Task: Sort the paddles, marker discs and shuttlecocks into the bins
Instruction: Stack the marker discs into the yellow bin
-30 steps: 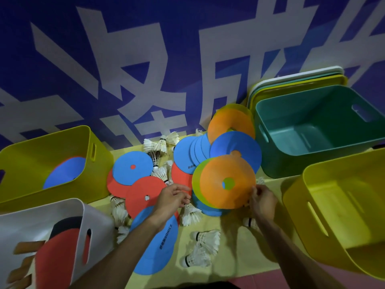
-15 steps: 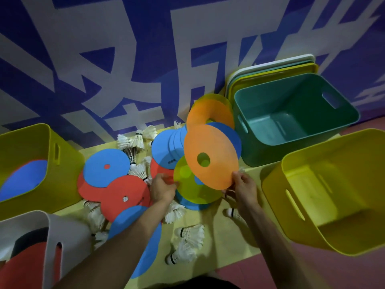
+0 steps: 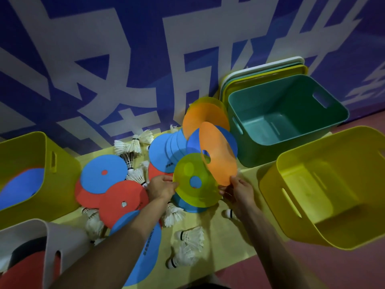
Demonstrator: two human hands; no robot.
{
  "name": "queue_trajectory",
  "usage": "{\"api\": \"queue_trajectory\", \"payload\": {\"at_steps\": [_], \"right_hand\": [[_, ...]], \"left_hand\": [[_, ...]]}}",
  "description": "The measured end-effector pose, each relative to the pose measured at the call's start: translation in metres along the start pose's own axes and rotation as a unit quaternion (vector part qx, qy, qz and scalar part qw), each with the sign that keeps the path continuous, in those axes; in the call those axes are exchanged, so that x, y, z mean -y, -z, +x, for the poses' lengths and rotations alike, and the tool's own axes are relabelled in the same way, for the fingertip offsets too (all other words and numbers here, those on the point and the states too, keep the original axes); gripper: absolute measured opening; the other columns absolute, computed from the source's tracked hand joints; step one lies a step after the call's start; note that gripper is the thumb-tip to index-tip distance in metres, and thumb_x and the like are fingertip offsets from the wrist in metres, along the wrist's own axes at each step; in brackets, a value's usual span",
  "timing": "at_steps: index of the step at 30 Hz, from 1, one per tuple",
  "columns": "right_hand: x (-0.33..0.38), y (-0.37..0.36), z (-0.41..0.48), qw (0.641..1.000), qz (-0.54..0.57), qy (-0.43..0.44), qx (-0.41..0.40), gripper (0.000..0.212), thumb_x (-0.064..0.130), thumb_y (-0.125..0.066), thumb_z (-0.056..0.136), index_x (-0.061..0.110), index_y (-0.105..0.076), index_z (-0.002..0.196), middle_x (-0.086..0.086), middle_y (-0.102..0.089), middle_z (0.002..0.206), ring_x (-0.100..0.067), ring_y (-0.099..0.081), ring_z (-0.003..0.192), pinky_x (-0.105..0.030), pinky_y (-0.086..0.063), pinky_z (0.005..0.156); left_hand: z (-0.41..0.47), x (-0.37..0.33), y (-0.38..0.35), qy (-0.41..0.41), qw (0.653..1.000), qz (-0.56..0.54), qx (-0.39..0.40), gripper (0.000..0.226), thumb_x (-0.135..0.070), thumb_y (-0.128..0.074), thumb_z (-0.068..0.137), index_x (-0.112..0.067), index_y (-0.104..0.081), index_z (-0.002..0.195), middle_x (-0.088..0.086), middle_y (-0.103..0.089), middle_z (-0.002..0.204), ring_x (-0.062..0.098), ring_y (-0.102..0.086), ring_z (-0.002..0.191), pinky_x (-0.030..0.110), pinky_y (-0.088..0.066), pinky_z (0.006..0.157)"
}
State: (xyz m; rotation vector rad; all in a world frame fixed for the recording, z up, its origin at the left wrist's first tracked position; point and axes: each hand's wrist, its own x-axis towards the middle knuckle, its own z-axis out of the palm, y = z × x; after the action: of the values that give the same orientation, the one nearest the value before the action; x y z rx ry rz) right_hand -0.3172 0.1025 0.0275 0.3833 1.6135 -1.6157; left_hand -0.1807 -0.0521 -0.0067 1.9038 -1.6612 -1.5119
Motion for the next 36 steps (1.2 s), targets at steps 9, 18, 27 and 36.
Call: {"api": "queue_trajectory", "payload": {"at_steps": [9, 18, 27, 36], "right_hand": [[0.011, -0.035, -0.016, 0.996, -0.032, 0.056, 0.064, 0.018, 0.013, -0.042, 0.1, 0.006, -0.052, 0.087, -0.015, -0.056, 0.069, -0.018, -0.06, 0.051, -0.023, -0.052, 0.045], [0.009, -0.112, -0.058, 0.987, -0.037, 0.068, 0.142, 0.01, 0.009, -0.043, 0.1, 0.005, -0.051, 0.095, -0.014, -0.061, 0.075, -0.012, -0.059, 0.04, -0.023, -0.053, 0.042], [-0.022, -0.217, -0.12, 0.974, -0.041, 0.117, 0.191, 0.014, 0.008, -0.041, 0.099, 0.011, -0.051, 0.091, -0.011, -0.051, 0.07, -0.011, -0.054, 0.037, -0.021, -0.046, 0.039], [-0.066, -0.286, -0.163, 0.963, -0.085, 0.165, 0.194, 0.025, 0.016, -0.043, 0.099, 0.002, -0.051, 0.118, -0.014, -0.059, 0.074, -0.017, -0.058, 0.046, -0.027, -0.049, 0.044]], "left_hand": [[-0.024, -0.031, 0.069, -0.104, 0.993, -0.045, -0.033, 0.023, 0.003, -0.061, 0.081, -0.01, -0.061, 0.1, 0.013, -0.066, 0.093, 0.031, -0.068, 0.081, 0.045, -0.06, 0.066], [-0.035, -0.031, 0.176, -0.195, 0.97, -0.1, -0.104, 0.03, 0.0, -0.058, 0.087, -0.011, -0.057, 0.115, 0.015, -0.064, 0.11, 0.028, -0.067, 0.087, 0.043, -0.059, 0.073], [-0.038, -0.004, 0.324, -0.225, 0.931, -0.201, -0.207, 0.041, 0.0, -0.053, 0.09, -0.015, -0.049, 0.128, 0.003, -0.061, 0.107, 0.02, -0.065, 0.075, 0.032, -0.057, 0.062], [-0.004, 0.06, 0.444, -0.168, 0.933, -0.227, -0.225, 0.037, -0.001, -0.056, 0.092, -0.007, -0.05, 0.127, 0.013, -0.061, 0.104, 0.021, -0.064, 0.076, 0.033, -0.058, 0.065]]}}
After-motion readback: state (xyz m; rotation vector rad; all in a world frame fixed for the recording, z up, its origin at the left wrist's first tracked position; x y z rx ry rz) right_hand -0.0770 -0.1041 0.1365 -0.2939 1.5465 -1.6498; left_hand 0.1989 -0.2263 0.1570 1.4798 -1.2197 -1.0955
